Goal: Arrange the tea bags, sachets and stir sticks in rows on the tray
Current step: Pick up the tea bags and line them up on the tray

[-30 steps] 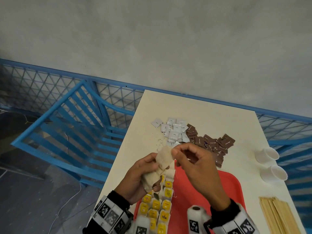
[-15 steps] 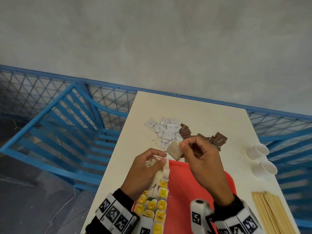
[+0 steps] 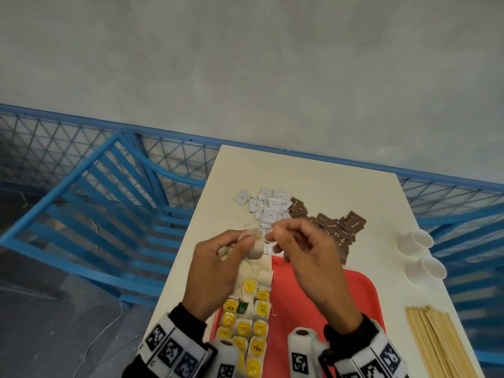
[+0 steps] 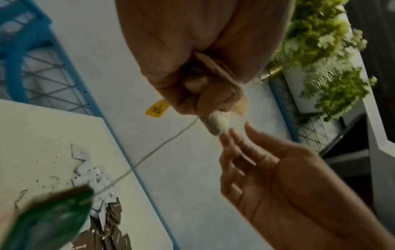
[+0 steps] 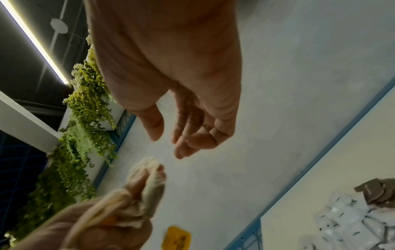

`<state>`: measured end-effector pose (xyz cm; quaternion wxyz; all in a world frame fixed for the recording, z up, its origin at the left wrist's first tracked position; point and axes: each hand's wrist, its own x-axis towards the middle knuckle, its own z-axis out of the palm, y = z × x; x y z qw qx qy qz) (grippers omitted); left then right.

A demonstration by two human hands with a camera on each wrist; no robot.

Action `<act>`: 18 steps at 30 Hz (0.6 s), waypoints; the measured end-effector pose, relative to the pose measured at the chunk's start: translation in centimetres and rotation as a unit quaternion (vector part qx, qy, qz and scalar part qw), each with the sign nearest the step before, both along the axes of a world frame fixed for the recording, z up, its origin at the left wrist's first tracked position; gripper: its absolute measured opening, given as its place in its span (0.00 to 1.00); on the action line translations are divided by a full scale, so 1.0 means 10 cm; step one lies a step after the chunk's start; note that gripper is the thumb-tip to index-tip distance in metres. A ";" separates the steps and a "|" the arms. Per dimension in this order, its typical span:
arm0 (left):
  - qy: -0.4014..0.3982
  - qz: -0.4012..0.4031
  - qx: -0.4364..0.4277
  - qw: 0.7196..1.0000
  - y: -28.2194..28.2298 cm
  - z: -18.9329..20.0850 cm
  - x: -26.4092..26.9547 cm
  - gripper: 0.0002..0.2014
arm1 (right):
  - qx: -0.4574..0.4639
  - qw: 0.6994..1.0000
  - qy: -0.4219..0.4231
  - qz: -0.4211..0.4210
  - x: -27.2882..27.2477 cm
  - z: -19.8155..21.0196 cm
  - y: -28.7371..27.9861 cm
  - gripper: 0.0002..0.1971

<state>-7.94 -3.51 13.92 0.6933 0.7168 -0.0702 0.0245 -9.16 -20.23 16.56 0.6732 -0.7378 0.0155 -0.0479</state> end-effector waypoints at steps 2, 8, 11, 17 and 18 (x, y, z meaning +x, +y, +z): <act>0.023 -0.018 -0.025 0.999 0.06 0.03 0.03 0.08 | -0.044 0.999 0.010 0.018 0.05 -0.06 -0.03 0.08; 0.039 -0.048 0.022 0.998 0.10 -0.07 0.04 0.06 | -0.062 0.996 0.008 0.058 0.09 -0.22 0.01 0.01; 0.052 -0.044 0.057 0.996 0.22 -0.15 0.02 0.06 | -0.040 0.995 0.069 0.057 0.16 -0.47 -0.10 0.03; 0.093 -0.034 0.095 0.991 0.60 -0.24 -0.06 0.12 | -0.057 0.970 0.235 -0.036 0.09 -1.58 -0.20 0.09; 0.099 -0.032 0.103 0.989 0.66 -0.27 -0.08 0.12 | -0.058 0.964 0.256 -0.046 0.07 -1.74 -0.18 0.11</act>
